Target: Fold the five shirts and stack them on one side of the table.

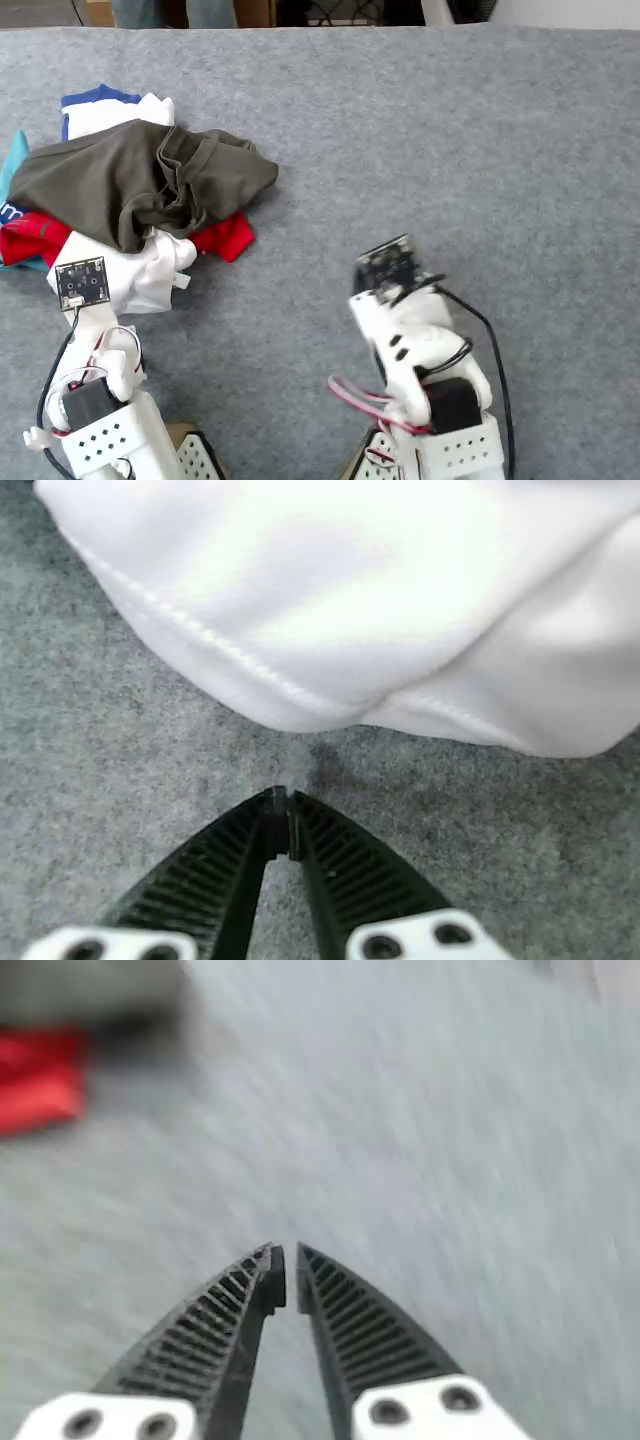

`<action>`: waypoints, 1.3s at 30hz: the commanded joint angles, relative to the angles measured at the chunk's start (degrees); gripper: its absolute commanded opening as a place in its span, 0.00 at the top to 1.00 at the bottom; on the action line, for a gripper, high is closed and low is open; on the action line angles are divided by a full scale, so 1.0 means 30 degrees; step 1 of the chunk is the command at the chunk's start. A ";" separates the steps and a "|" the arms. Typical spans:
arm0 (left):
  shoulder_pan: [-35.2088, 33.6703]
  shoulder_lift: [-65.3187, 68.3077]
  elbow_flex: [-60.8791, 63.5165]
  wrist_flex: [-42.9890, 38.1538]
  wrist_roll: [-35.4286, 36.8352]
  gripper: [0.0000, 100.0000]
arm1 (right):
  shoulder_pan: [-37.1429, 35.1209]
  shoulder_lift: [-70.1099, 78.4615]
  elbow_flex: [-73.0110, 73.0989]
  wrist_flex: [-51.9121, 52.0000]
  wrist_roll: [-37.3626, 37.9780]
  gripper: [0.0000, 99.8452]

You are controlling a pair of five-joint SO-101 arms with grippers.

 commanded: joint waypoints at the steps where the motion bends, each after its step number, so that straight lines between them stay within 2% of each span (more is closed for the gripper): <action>1: -0.0132 -0.0088 0.0249 0.0293 -0.0117 0.97 | -0.1758 0.3092 -0.3267 -0.0733 -0.0322 0.94; 9: -0.0132 -0.0088 0.0249 0.0293 -0.0117 0.97 | -0.3634 1.7861 -1.4667 -0.0440 -0.1905 0.92; 15: -0.0132 -0.0088 0.0249 0.0293 -0.0117 0.97 | -0.5978 2.9201 -2.5128 0.0762 -0.5128 0.72; 17: -0.0132 -0.0088 0.0249 0.0293 -0.0117 0.97 | -0.6476 3.2806 -2.8205 0.0791 -0.6388 0.68; 21: -0.0132 -0.0088 0.0249 0.0293 -0.0117 0.97 | -0.7824 3.8960 -3.3333 0.1436 -0.9670 0.67; 24: -0.0132 -0.0088 0.0249 0.0293 -0.0117 0.97 | -0.8703 4.2447 -3.7172 0.2755 -1.1077 0.67; 32: -0.0132 -0.0088 0.0249 0.0293 -0.0117 0.97 | -0.9348 5.0125 -4.5846 0.6125 -1.1487 0.67; 35: -0.0132 -0.0088 0.0249 0.0293 -0.0117 0.97 | -0.8791 5.2088 -4.9158 0.7648 -1.1370 0.75; 39: -0.0132 -0.0088 0.0249 0.0293 -0.0117 0.97 | -0.7824 5.4110 -5.3524 0.8791 -0.9553 0.99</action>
